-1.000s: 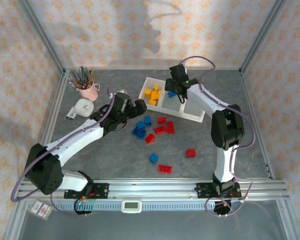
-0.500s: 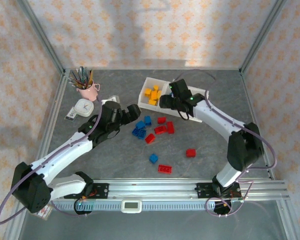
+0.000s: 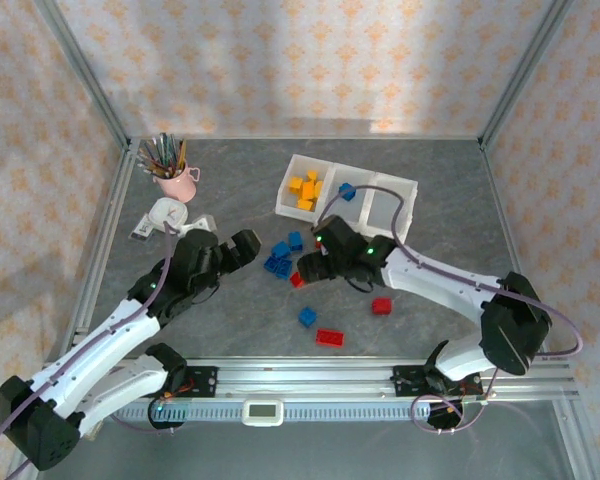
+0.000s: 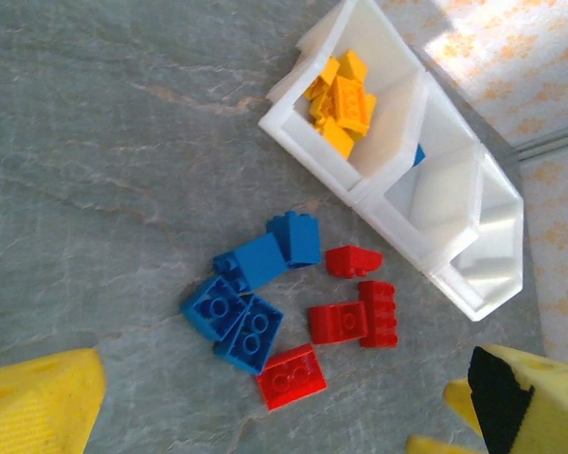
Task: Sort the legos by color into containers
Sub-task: Pick up the lego from the bottom-center of the table.
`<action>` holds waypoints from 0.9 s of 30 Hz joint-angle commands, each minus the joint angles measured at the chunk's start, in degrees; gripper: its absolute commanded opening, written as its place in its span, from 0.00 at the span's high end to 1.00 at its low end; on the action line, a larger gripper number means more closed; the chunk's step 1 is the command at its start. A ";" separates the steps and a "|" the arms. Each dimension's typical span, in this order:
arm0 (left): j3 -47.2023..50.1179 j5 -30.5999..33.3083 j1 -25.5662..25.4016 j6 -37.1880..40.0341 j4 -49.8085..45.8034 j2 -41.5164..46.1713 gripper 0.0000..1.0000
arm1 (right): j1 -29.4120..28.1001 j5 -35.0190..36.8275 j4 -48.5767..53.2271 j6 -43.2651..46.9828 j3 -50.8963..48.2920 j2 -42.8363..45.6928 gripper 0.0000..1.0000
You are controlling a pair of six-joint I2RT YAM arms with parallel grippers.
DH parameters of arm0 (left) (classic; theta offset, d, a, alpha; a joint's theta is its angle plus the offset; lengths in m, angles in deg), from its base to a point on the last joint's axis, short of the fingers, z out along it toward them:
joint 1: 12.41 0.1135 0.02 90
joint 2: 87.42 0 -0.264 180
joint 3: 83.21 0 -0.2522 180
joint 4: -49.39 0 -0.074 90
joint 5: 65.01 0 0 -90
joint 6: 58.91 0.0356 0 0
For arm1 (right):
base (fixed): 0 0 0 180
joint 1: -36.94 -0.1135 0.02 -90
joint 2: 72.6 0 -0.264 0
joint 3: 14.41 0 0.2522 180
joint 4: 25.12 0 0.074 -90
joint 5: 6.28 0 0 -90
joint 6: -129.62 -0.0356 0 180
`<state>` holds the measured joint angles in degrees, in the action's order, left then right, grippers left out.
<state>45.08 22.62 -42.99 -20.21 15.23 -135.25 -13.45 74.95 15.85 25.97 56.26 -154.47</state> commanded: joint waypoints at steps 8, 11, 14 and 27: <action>2.85 3.54 0.51 -3.77 -6.57 4.49 0.01 | -9.75 -0.40 -0.62 -1.78 -5.26 -2.23 0.18; 3.58 3.78 0.51 -4.45 -6.22 5.11 0.01 | -11.32 0.73 -1.08 -3.02 -6.17 -3.70 0.19; 4.26 4.43 0.50 -5.20 -5.97 5.54 0.01 | -12.06 0.09 -2.64 -3.01 -6.76 -5.32 0.20; 5.24 4.58 0.58 -5.96 -5.44 6.01 0.01 | -13.94 4.42 -3.73 -2.39 -4.43 -11.83 0.44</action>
<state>49.60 25.92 -42.99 -25.53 10.44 -129.92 -27.27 76.00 12.06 23.83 50.29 -166.38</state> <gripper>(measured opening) 0.994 0.572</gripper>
